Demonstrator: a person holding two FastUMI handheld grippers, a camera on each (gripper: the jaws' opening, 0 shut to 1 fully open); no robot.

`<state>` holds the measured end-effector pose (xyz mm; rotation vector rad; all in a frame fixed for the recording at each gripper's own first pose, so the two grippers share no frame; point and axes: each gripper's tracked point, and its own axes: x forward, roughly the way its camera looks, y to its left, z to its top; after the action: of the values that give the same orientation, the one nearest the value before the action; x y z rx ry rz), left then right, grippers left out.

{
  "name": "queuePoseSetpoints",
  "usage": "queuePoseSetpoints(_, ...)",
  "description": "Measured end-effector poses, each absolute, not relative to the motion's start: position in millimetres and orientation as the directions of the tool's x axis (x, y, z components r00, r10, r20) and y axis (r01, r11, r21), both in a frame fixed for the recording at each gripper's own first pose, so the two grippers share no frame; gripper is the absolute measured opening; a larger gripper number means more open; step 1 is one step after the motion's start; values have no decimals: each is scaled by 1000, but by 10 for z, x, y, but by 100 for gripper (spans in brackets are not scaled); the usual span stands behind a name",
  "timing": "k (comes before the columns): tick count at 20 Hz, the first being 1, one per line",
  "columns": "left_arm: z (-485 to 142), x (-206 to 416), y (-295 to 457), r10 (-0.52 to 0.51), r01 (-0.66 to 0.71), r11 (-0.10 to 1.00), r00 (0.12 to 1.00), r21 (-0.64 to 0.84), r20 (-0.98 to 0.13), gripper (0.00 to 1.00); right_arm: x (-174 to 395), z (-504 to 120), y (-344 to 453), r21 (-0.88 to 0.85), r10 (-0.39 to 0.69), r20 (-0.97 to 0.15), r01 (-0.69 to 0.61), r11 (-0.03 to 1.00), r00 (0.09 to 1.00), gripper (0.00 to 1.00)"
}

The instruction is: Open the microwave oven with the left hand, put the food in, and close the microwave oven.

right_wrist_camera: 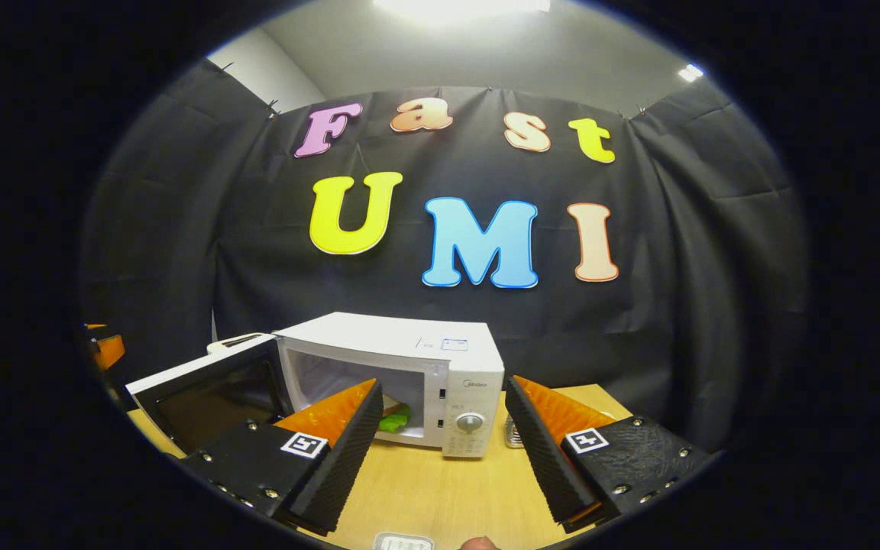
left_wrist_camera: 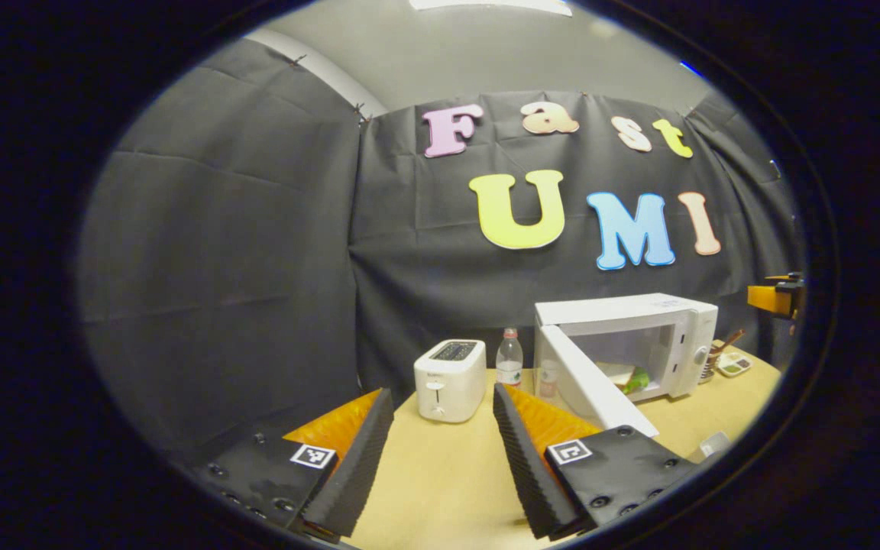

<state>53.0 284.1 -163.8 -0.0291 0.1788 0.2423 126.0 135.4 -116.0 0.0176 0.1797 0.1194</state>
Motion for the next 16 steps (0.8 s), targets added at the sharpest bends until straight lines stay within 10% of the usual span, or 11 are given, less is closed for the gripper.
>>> queuePoseSetpoints(9, -2125, 425, 2674, 301, -297, 953, 918, 55, -256, 7, 830, -963, 714, 19, 91, -153, -89, 996, 984, 98)
queuePoseSetpoints(16, -2348, 450, 2289, 263, -254, 965, 914, 71, -309, 7, 432, -1054, 541, -8, 133, -155, -136, 991, 979, 98)
